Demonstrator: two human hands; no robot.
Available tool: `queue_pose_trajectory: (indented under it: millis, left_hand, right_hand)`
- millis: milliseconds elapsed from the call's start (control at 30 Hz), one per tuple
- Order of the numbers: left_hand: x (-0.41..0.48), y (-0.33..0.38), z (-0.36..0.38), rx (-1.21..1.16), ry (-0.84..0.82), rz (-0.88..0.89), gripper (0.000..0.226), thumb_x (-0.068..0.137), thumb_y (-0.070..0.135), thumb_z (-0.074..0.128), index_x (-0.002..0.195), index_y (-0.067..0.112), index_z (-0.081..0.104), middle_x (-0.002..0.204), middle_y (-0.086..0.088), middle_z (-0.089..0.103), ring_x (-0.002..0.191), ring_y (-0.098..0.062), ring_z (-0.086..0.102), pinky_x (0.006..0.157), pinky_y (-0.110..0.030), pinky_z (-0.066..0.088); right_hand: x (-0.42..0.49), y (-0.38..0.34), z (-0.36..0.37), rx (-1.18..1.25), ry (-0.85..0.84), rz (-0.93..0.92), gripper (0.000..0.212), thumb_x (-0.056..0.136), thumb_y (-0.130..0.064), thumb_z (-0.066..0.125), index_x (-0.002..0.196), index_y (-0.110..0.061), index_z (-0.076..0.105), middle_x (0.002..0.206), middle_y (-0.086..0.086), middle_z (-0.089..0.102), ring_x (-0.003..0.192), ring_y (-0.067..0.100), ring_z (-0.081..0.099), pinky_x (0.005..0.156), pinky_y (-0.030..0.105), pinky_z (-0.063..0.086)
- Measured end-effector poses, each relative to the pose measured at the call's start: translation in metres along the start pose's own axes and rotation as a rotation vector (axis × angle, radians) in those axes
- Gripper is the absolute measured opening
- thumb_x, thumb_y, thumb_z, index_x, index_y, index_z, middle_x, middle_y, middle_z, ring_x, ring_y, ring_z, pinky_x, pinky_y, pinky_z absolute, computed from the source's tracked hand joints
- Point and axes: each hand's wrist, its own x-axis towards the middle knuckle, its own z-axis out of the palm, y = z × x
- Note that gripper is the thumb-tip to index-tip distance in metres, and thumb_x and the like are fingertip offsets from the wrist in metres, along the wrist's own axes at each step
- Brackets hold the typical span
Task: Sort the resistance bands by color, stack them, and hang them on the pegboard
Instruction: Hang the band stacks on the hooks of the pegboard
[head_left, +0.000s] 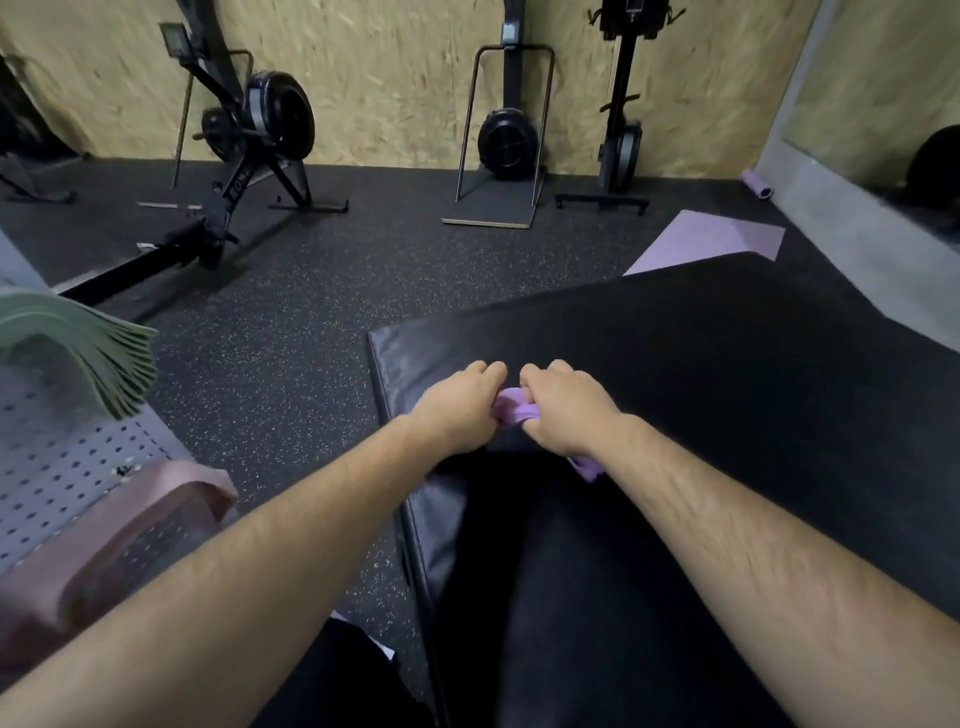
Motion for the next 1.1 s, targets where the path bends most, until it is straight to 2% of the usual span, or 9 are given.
queue_pose_trajectory:
  millis: [67, 133, 233, 367, 500, 600, 767, 1000, 1100]
  left_hand:
    - [-0.026, 0.008, -0.019, -0.029, 0.137, -0.001, 0.024, 0.083, 0.016, 0.058, 0.090, 0.015, 0.035, 0.080, 0.003, 0.041, 0.088, -0.034, 0.050, 0.067, -0.039, 0.029]
    - [-0.055, 0.015, -0.041, -0.044, 0.224, -0.037, 0.023, 0.083, 0.015, 0.058, 0.091, 0.015, 0.036, 0.076, 0.007, 0.037, 0.082, -0.026, 0.041, 0.070, -0.037, 0.023]
    - [-0.106, 0.017, -0.074, -0.355, 0.229, -0.121, 0.025, 0.085, 0.010, 0.058, 0.093, 0.016, 0.035, 0.075, 0.004, 0.046, 0.065, -0.016, 0.038, 0.063, -0.037, 0.031]
    - [-0.186, 0.019, -0.126, -0.662, 0.276, -0.129, 0.037, 0.085, 0.004, 0.064, 0.102, 0.027, 0.041, 0.079, 0.001, 0.051, 0.061, -0.010, 0.045, 0.059, -0.028, 0.039]
    - [-0.270, 0.016, -0.169, -0.769, 0.298, -0.207, 0.043, 0.071, 0.021, 0.074, 0.105, 0.035, 0.052, 0.078, 0.003, 0.056, 0.065, -0.017, 0.051, 0.064, -0.032, 0.040]
    - [-0.336, 0.007, -0.195, -0.842, 0.314, -0.229, 0.047, 0.072, 0.021, 0.077, 0.113, 0.032, 0.057, 0.095, -0.018, 0.062, 0.080, -0.037, 0.060, 0.078, -0.045, 0.046]
    - [-0.436, -0.008, -0.228, -0.788, 0.451, -0.337, 0.035, 0.072, 0.025, 0.077, 0.104, 0.035, 0.066, 0.087, 0.001, 0.061, 0.080, -0.016, 0.056, 0.076, -0.033, 0.043]
    - [-0.527, -0.039, -0.275, -0.584, 0.614, -0.553, 0.033, 0.073, 0.025, 0.072, 0.105, 0.035, 0.069, 0.095, 0.003, 0.072, 0.094, -0.031, 0.066, 0.091, -0.048, 0.051]
    - [-0.544, -0.061, -0.286, -0.546, 0.667, -0.587, 0.031, 0.074, 0.021, 0.070, 0.102, 0.033, 0.070, 0.096, 0.001, 0.073, 0.088, -0.030, 0.065, 0.087, -0.043, 0.051]
  right_hand:
    - [-0.015, -0.010, -0.009, 0.112, 0.088, -0.050, 0.021, 0.089, -0.024, 0.060, 0.098, -0.019, 0.042, 0.096, 0.000, 0.054, 0.091, 0.026, 0.049, 0.082, 0.038, 0.040]
    - [-0.031, -0.027, -0.026, 0.393, 0.077, -0.055, 0.020, 0.086, -0.015, 0.057, 0.090, -0.019, 0.038, 0.089, -0.002, 0.050, 0.079, 0.024, 0.047, 0.070, 0.038, 0.038]
    - [-0.055, -0.059, -0.057, 0.647, 0.083, -0.127, 0.025, 0.081, -0.008, 0.055, 0.085, -0.022, 0.035, 0.079, -0.005, 0.043, 0.066, 0.014, 0.037, 0.061, 0.032, 0.033]
    - [-0.082, -0.111, -0.097, 0.818, 0.055, -0.292, 0.032, 0.078, -0.003, 0.063, 0.085, -0.023, 0.039, 0.075, -0.008, 0.041, 0.060, 0.005, 0.031, 0.057, 0.019, 0.031]
    - [-0.106, -0.173, -0.126, 0.930, -0.091, -0.444, 0.032, 0.080, 0.001, 0.064, 0.086, -0.021, 0.042, 0.074, -0.002, 0.040, 0.060, 0.007, 0.033, 0.054, 0.015, 0.032]
    - [-0.119, -0.221, -0.138, 1.034, -0.219, -0.568, 0.031, 0.071, -0.007, 0.063, 0.085, -0.027, 0.044, 0.078, 0.004, 0.036, 0.066, 0.015, 0.033, 0.059, 0.026, 0.033]
    - [-0.131, -0.303, -0.150, 1.046, -0.367, -0.773, 0.031, 0.067, -0.008, 0.060, 0.087, -0.026, 0.045, 0.082, 0.005, 0.035, 0.073, 0.021, 0.028, 0.060, 0.032, 0.025]
    - [-0.128, -0.418, -0.158, 0.996, -0.441, -0.896, 0.029, 0.070, -0.004, 0.058, 0.083, -0.028, 0.048, 0.082, 0.007, 0.047, 0.070, 0.019, 0.035, 0.059, 0.029, 0.030]
    - [-0.118, -0.454, -0.157, 1.002, -0.423, -0.905, 0.030, 0.075, 0.003, 0.055, 0.085, -0.025, 0.049, 0.075, 0.001, 0.047, 0.063, 0.015, 0.037, 0.057, 0.026, 0.033]
